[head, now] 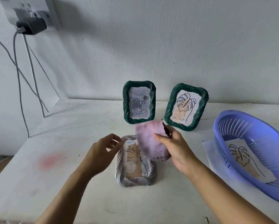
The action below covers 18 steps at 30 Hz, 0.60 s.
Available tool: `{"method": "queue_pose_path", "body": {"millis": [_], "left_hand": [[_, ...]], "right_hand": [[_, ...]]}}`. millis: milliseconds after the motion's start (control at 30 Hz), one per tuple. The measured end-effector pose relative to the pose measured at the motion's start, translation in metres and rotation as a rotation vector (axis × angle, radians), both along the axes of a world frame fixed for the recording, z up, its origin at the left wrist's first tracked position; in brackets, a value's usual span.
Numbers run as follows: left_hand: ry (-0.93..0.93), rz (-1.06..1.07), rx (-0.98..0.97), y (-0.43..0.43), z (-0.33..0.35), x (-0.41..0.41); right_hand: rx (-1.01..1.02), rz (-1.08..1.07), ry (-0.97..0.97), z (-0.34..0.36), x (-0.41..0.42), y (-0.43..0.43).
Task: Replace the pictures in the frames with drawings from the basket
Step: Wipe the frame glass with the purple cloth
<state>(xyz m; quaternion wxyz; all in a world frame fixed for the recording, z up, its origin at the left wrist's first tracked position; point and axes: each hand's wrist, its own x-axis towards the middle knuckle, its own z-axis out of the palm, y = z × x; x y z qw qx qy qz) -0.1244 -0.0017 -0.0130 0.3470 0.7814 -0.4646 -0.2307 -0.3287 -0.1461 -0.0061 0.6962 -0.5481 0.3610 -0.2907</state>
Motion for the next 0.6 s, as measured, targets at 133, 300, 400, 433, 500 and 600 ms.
{"method": "queue_pose_path", "body": {"millis": [133, 300, 400, 433, 500, 600], "left_hand": [[-0.373, -0.248, 0.189, 0.026, -0.032, 0.022], [-0.402, -0.367, 0.257, 0.041, -0.055, 0.021], [-0.447, -0.344, 0.23, 0.044, -0.059, 0.018], [-0.453, -0.334, 0.221, 0.044, -0.061, 0.017], [-0.447, -0.306, 0.194, 0.043, -0.063, 0.016], [-0.449, -0.278, 0.177, 0.042, -0.067, 0.015]], "right_hand": [[-0.693, -0.134, 0.253, -0.013, 0.01, -0.023], [-1.232, 0.006, 0.473, -0.036, 0.032, -0.014], [-1.387, 0.153, 0.484, -0.048, 0.038, 0.006], [-1.421, 0.187, 0.51, -0.054, 0.037, 0.011], [-1.457, 0.229, 0.582, -0.07, 0.033, 0.019], [-1.447, 0.124, 0.548, -0.082, 0.033, 0.028]]}}
